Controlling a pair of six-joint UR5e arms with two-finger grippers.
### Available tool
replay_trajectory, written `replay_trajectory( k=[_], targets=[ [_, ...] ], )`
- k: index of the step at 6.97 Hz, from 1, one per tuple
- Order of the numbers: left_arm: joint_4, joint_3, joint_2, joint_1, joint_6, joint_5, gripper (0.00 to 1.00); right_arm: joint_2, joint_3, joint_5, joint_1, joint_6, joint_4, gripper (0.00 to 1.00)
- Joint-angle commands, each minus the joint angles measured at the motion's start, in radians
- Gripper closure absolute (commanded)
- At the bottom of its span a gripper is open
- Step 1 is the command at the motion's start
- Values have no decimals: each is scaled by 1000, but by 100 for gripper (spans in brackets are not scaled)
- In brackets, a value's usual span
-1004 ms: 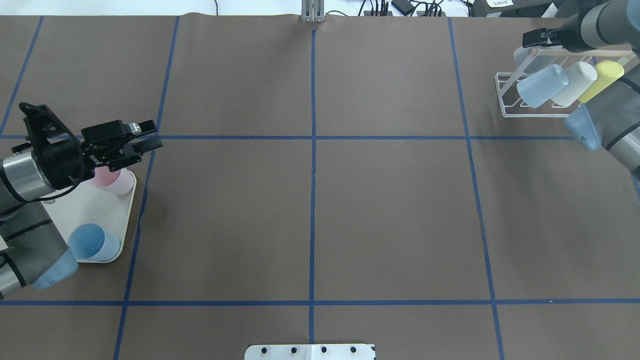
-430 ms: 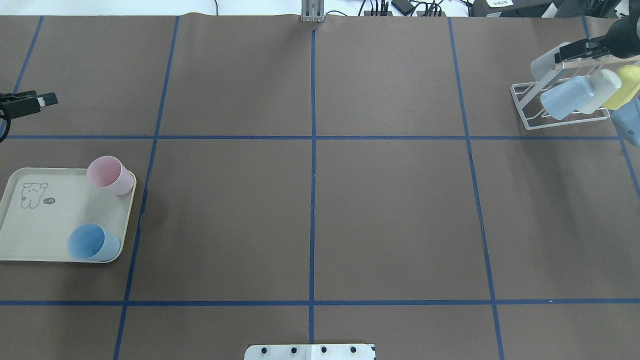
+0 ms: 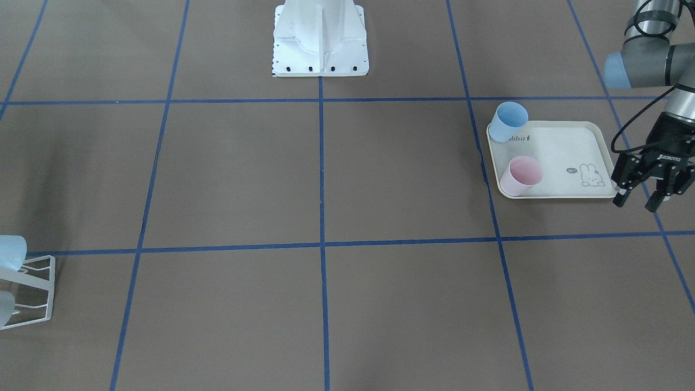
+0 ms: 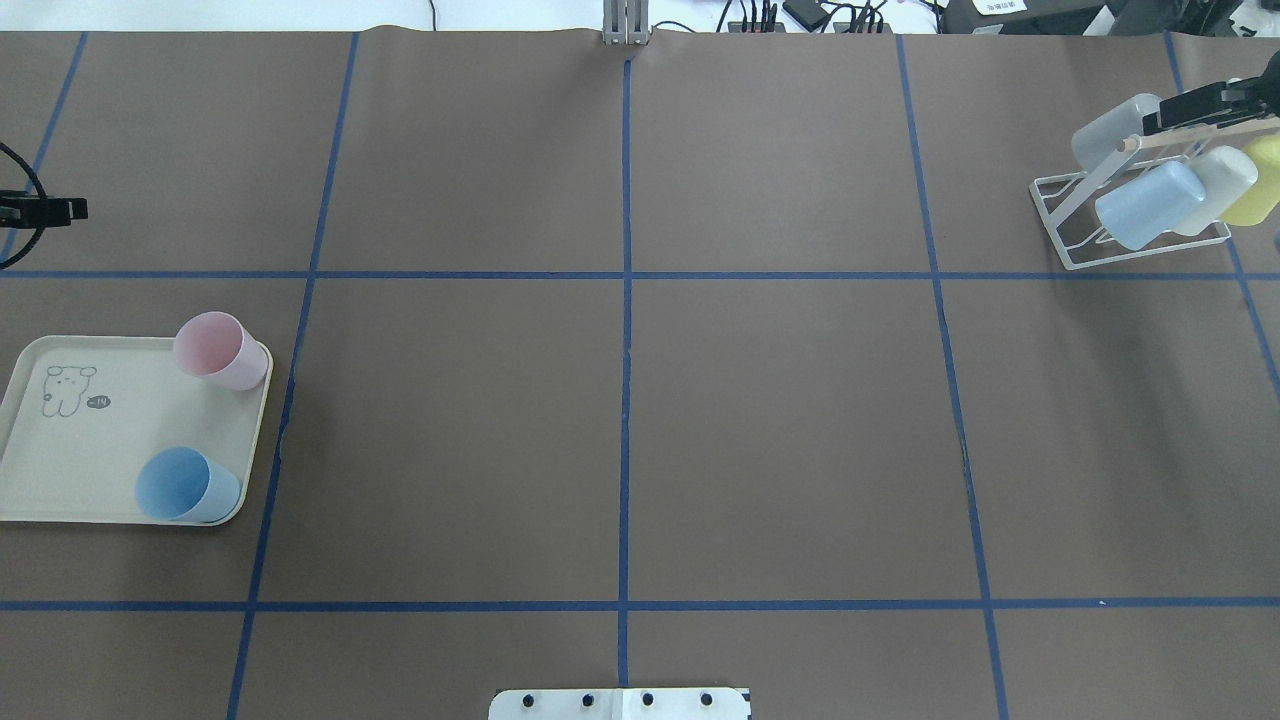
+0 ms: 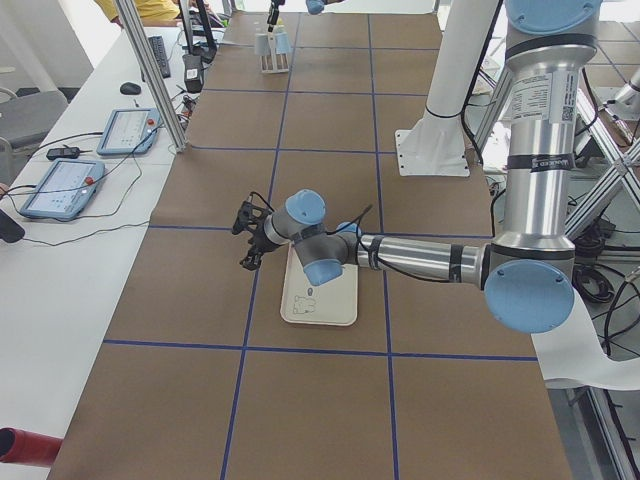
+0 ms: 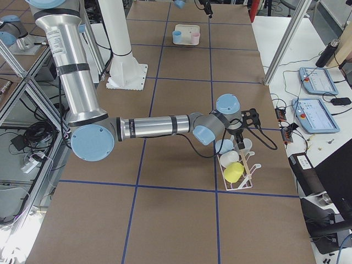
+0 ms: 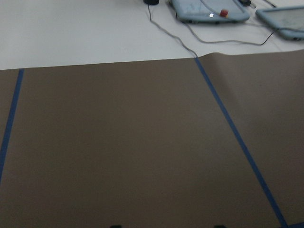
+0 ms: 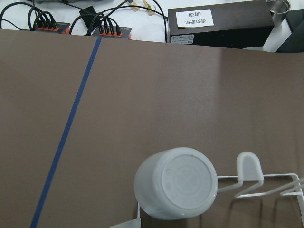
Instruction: Transfer IKEA cup to right arm and place on rack
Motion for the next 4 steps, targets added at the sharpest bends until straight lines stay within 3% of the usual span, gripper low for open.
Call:
replay_trajectory(
  k=[1,2,4],
  targets=[
    [348,-206,51,13,4,-174,20,-40,54,22,11,0,1,0],
    [346,-207,82,95,3,-216,11,-75,88,18,11,0,1,0],
    [341,-225,120,250,-154,-232,6,-147,169,12,10,0,3,0]
  ],
)
